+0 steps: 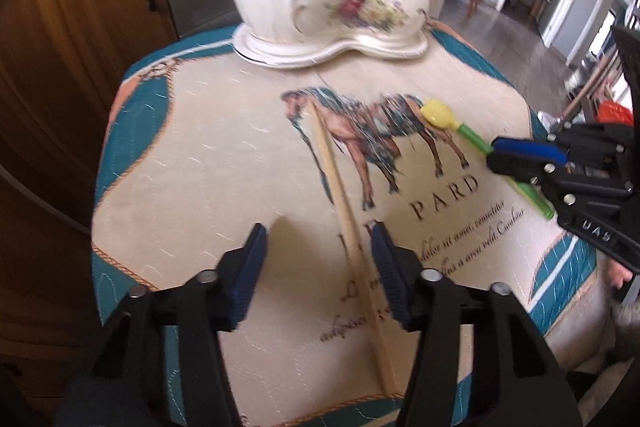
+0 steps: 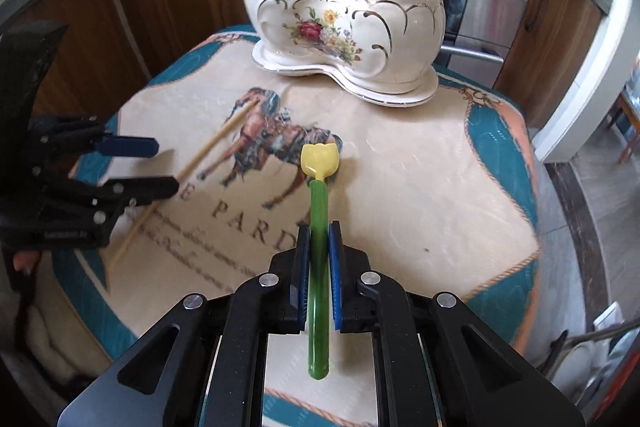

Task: Organize utensils
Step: 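Grasp the last chopstick with the left gripper while the right grasps the tulip-headed green spatula, then lift the chopstick with the left gripper while the right carries the spatula over the small pot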

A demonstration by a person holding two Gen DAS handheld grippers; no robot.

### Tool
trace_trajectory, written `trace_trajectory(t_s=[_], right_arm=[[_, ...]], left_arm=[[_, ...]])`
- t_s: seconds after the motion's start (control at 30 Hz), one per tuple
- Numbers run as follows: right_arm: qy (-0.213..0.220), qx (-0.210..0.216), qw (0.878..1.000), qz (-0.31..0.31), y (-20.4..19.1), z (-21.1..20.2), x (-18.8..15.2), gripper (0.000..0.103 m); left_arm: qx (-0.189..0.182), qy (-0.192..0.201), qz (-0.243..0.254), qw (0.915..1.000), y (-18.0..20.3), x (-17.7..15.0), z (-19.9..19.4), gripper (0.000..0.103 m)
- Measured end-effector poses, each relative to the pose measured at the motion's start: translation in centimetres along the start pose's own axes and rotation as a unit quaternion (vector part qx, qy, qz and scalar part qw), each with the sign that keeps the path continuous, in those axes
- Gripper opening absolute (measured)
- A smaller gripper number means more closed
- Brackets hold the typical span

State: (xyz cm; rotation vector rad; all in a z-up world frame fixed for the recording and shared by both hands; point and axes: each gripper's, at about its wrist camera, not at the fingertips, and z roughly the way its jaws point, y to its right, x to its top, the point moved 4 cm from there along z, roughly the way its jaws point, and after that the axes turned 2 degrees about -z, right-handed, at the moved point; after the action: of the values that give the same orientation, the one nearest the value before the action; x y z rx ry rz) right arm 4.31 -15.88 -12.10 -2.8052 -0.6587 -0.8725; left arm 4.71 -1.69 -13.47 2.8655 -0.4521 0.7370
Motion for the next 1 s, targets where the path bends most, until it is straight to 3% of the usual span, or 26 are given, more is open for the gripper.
trace_trajectory(t_s=[0.07, 0.17, 0.23, 0.37, 0.5, 0.6, 0.7, 0.87, 1.0], right_arm=[[-0.011, -0.002, 1.000, -0.020, 0.1, -0.4, -0.6, 0.010], [-0.023, -0.002, 0.999, -0.033, 0.3, -0.5, -1.2, 0.011], [-0.031, 0.000, 0.999, -0.033, 0.4, -0.2, -1.3, 0.011], [-0.034, 0.003, 0.999, -0.026, 0.1, 0.4, -1.2, 0.025], [-0.040, 0.006, 0.999, -0.032, -0.3, 1.1, -1.0, 0.025], [-0.034, 0.010, 0.999, -0.023, -0.2, 1.5, -0.8, 0.023], [-0.028, 0.023, 0.999, -0.008, 0.2, 1.7, -0.7, 0.011], [-0.013, 0.014, 1.000, -0.002, 0.4, 1.4, -0.5, 0.010], [0.029, 0.015, 0.999, 0.012, 0.9, -0.5, 0.0, 0.010]], left_arm=[[-0.005, -0.010, 0.006, 0.9999, 0.5, -0.1, 0.0, 0.038], [-0.005, -0.020, 0.008, 0.9997, 0.7, -0.2, 0.1, 0.032], [-0.002, -0.026, 0.008, 0.9996, 0.7, -0.1, 0.3, 0.031], [0.000, -0.033, 0.008, 0.9994, 0.7, 0.2, 0.5, 0.031], [0.009, -0.037, 0.020, 0.9991, 1.7, 0.6, 1.0, 0.030], [0.014, -0.033, 0.021, 0.9991, 1.7, 0.9, 1.2, 0.023], [0.025, -0.026, 0.025, 0.9990, 1.9, 1.1, 1.3, 0.009], [0.016, -0.019, 0.021, 0.9995, 1.4, 1.2, 1.2, 0.006], [0.006, -0.004, 0.016, 0.9999, 0.6, 0.8, -0.1, 0.006]])
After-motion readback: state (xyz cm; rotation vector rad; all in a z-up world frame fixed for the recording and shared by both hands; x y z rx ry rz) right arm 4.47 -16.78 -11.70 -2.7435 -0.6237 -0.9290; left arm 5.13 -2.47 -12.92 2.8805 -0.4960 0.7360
